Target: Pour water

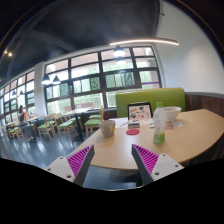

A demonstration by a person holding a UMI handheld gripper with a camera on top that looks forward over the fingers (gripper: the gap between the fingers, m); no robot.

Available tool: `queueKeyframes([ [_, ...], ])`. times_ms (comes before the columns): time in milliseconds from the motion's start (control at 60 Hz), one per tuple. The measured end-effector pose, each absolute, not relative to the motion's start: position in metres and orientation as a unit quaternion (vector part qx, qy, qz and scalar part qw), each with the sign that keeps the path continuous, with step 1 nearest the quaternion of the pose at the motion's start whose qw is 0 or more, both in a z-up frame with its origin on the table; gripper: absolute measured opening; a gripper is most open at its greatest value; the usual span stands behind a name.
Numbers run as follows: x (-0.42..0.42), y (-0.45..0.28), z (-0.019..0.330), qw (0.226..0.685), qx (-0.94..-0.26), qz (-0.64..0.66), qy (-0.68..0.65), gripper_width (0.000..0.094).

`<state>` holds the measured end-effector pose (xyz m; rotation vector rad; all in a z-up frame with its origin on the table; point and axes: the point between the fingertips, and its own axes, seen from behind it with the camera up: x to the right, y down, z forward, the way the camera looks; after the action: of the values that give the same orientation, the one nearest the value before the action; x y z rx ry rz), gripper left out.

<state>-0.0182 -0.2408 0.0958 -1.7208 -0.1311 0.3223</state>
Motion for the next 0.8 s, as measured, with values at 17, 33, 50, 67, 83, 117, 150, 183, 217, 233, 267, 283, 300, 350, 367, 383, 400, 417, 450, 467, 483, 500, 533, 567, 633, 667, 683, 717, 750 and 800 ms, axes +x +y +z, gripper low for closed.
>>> queueKeyframes([
  [17,-0.023,-0.252,0.104,0.637,-0.756,0.138,-0.058,0.0818],
  [33,-0.023,-0.252,0.104,0.637,-0.757,0.137,-0.059,0.0818],
  [50,-0.022,-0.252,0.103,0.636,-0.757,0.136,-0.06,0.0818],
  [67,-0.022,-0.252,0.103,0.635,-0.758,0.135,-0.061,0.0819],
  [83,-0.023,-0.252,0.103,0.635,-0.759,0.134,-0.062,0.0819],
  [117,-0.024,-0.252,0.103,0.634,-0.759,0.132,-0.062,0.0819],
  [150,-0.025,-0.259,0.102,0.634,-0.761,0.128,-0.061,0.0822],
  [183,-0.013,-0.241,0.095,0.633,-0.762,0.124,-0.059,0.0823],
  [217,-0.007,-0.24,0.095,0.634,-0.763,0.116,-0.053,0.0812],
  [233,-0.003,-0.239,0.095,0.635,-0.763,0.112,-0.048,0.0806],
  [267,0.011,-0.23,0.094,0.636,-0.763,0.105,-0.04,0.0803],
  [283,0.012,-0.241,0.1,0.636,-0.765,0.101,-0.035,0.0804],
  [300,0.016,-0.239,0.099,0.636,-0.765,0.097,-0.031,0.0801],
  [350,0.038,-0.217,0.092,0.637,-0.767,0.08,-0.022,0.0805],
  [367,0.045,-0.213,0.092,0.638,-0.767,0.073,-0.018,0.0804],
  [383,0.051,-0.212,0.092,0.639,-0.766,0.065,-0.015,0.0803],
  [400,0.058,-0.208,0.095,0.639,-0.767,0.056,-0.011,0.0802],
  [417,0.065,-0.202,0.094,0.64,-0.767,0.046,-0.008,0.0801],
  [450,0.079,-0.189,0.096,0.644,-0.765,0.026,-0.004,0.0799],
  [467,0.086,-0.181,0.093,0.647,-0.762,0.016,-0.004,0.0799],
  [483,0.092,-0.174,0.093,0.65,-0.76,0.006,-0.003,0.0798],
  [500,0.101,-0.162,0.095,0.651,-0.759,-0.003,-0.003,0.0797],
  [533,0.112,-0.146,0.098,0.657,-0.753,-0.02,-0.004,0.0799],
  [567,0.122,-0.13,0.099,0.661,-0.75,-0.036,-0.005,0.0798],
  [633,0.132,-0.097,0.099,0.668,-0.743,-0.046,0.0,0.0797],
  [667,0.138,-0.074,0.094,0.665,-0.746,-0.039,0.002,0.08],
  [683,0.139,-0.066,0.092,0.664,-0.747,-0.034,0.002,0.0802],
  [717,0.137,-0.049,0.091,0.665,-0.747,-0.02,0.001,0.0802],
  [750,0.139,-0.033,0.091,0.668,-0.744,-0.013,0.005,0.081],
  [800,0.146,-0.011,0.092,0.673,-0.739,-0.016,0.013,0.0797],
])
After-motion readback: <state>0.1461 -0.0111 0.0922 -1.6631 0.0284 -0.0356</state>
